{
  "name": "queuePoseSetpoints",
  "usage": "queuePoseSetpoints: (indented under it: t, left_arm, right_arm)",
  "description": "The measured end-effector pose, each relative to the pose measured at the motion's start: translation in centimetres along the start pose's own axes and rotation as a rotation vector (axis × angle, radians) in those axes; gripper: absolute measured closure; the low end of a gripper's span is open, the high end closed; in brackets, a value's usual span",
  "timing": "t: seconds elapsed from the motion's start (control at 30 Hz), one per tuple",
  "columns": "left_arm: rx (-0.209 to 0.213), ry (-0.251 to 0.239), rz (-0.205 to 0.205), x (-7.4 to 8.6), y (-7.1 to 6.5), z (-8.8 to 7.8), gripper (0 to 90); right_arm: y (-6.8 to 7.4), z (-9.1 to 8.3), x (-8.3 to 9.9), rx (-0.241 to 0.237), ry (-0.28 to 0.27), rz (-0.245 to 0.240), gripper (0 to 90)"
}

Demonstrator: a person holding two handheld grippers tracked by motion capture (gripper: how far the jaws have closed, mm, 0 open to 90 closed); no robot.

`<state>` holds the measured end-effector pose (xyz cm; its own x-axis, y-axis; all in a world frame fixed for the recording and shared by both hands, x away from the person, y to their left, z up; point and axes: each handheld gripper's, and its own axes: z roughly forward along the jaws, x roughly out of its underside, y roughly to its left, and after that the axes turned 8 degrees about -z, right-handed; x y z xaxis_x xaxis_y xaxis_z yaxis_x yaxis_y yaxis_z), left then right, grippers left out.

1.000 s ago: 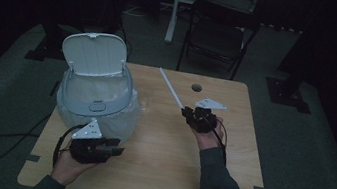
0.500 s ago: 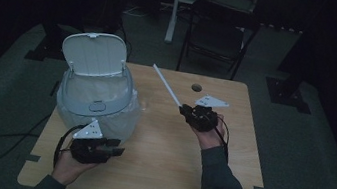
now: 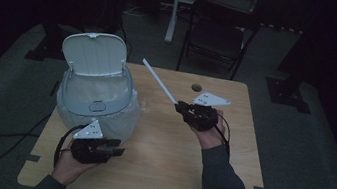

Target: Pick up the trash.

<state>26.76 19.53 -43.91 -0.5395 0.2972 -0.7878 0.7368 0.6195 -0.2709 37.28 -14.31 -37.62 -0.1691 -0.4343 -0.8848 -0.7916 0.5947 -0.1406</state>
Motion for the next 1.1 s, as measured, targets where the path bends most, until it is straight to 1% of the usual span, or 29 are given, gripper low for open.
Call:
queuePoseSetpoints:
  t: [0.13,0.3,0.6,0.73,1.1]
  left_arm:
    - [-0.001,-0.001,-0.007,0.0,0.0,0.0,62.1]
    - [0.0,0.001,0.001,-0.1,0.0,0.0,62.1]
    - [0.0,0.0,-0.005,0.0,0.0,0.0,62.1]
    - [0.0,-0.001,-0.002,0.0,0.1,0.0,62.1]
    - [-0.002,-0.003,-0.006,0.1,0.1,-0.1,62.0]
  right_arm:
    - [0.4,-0.4,-0.6,-0.029,-0.015,-0.015,79.1]
    - [0.9,-0.7,-1.4,-0.057,-0.036,-0.048,79.1]
    - [2.1,-0.7,-2.6,-0.11,-0.05,-0.097,79.0]
    - [2.5,-0.4,-3.3,-0.139,-0.051,-0.11,79.0]
    - [4.5,1.4,-6.0,-0.213,-0.047,-0.178,78.8]
